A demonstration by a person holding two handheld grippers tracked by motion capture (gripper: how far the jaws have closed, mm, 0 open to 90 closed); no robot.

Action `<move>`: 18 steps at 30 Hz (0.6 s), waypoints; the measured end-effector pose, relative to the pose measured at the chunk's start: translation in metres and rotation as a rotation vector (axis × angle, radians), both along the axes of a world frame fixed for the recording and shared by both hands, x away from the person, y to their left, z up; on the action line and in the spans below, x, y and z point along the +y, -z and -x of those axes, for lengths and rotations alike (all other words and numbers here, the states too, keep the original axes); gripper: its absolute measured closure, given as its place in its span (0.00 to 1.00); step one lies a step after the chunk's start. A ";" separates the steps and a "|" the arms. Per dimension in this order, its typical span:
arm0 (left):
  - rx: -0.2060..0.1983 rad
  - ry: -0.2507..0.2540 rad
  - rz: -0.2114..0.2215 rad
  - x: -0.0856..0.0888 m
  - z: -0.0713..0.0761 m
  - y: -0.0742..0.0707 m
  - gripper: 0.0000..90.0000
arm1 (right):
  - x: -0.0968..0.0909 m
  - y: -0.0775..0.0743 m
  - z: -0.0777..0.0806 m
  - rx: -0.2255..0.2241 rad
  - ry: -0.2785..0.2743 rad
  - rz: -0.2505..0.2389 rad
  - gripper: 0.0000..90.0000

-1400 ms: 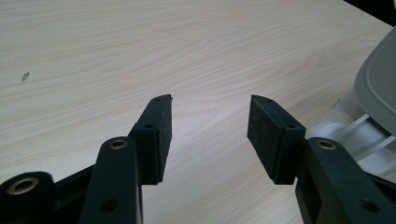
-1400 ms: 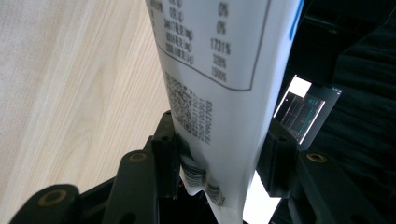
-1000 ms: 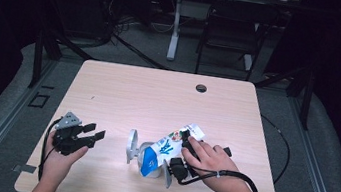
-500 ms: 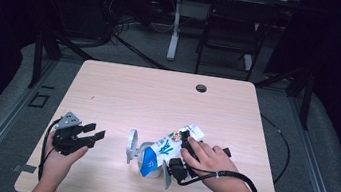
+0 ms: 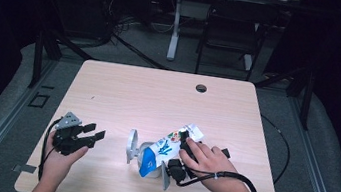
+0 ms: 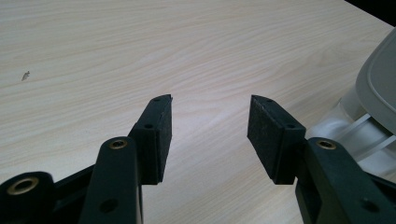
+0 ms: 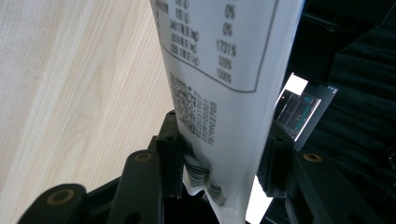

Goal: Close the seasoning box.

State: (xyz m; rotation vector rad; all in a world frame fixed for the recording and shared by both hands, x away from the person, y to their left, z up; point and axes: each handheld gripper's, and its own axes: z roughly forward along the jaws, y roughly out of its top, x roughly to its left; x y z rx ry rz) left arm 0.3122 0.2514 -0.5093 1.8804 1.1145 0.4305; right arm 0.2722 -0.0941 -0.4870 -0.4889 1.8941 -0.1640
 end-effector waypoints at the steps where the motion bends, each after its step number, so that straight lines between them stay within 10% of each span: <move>1: 0.001 0.000 0.000 0.000 0.000 0.000 0.56 | 0.000 0.000 0.000 -0.002 -0.002 0.001 0.66; 18: 0.000 0.004 -0.001 0.000 0.000 0.000 0.56 | 0.002 0.001 0.004 -0.032 -0.003 0.027 0.69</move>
